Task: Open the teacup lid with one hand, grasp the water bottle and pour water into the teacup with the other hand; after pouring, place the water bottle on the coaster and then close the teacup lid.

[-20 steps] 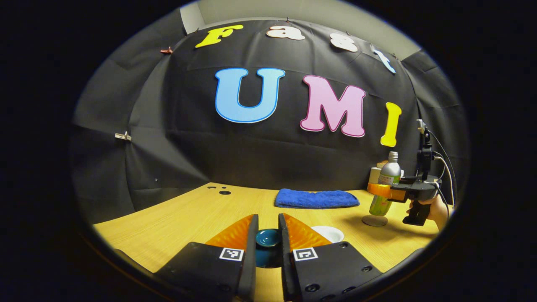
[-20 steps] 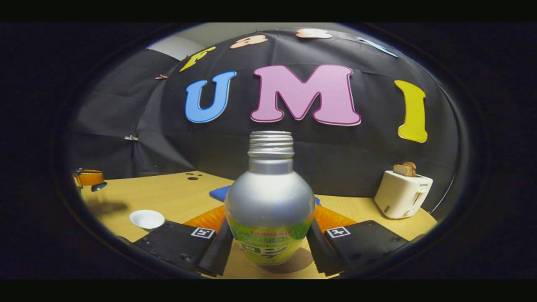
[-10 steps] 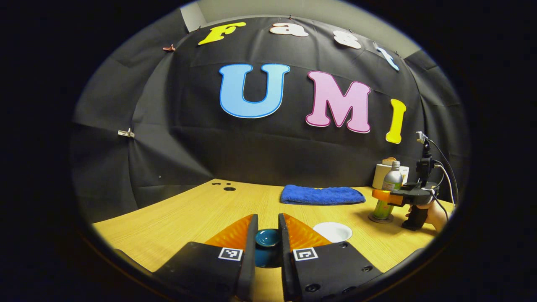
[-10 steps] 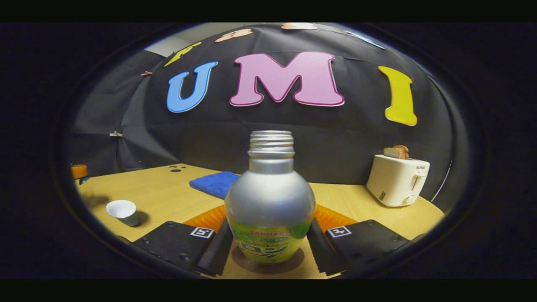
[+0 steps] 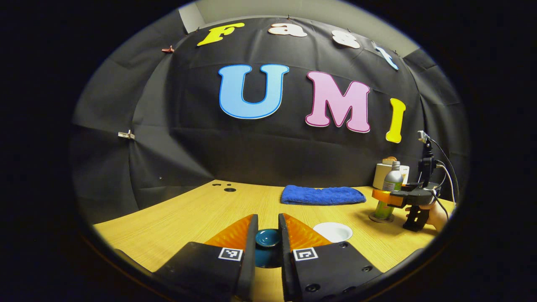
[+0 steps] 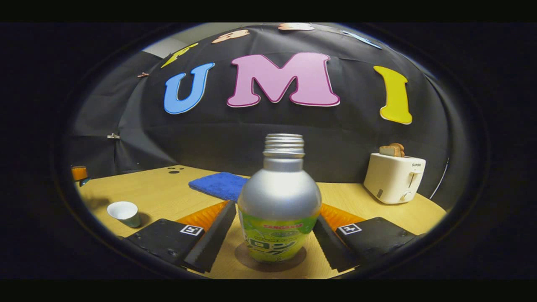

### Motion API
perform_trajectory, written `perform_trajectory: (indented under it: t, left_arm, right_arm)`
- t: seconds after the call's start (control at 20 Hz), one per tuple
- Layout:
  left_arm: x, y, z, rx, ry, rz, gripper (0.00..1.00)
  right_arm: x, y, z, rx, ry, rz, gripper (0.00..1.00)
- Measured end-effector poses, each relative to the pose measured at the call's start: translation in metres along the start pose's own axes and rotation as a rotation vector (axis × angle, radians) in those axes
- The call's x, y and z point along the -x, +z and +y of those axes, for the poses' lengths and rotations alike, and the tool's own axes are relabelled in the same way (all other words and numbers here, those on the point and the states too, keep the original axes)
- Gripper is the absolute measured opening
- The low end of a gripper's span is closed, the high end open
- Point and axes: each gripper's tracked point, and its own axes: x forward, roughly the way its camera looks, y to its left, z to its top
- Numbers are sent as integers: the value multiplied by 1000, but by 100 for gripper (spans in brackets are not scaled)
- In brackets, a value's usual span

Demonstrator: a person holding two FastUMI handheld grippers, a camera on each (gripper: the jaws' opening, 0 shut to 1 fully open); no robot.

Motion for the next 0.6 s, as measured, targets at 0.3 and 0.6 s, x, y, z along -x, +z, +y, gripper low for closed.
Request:
perform_trajectory:
  t: [0.3,0.6]
  left_arm:
    - [2,6,1,-15,11,-13,30]
    - [7,15,-3,-26,8,-35,31]
  right_arm:
    - [14,2,1,14,-28,-5,98]
    - [19,-5,-14,-55,-75,23,98]
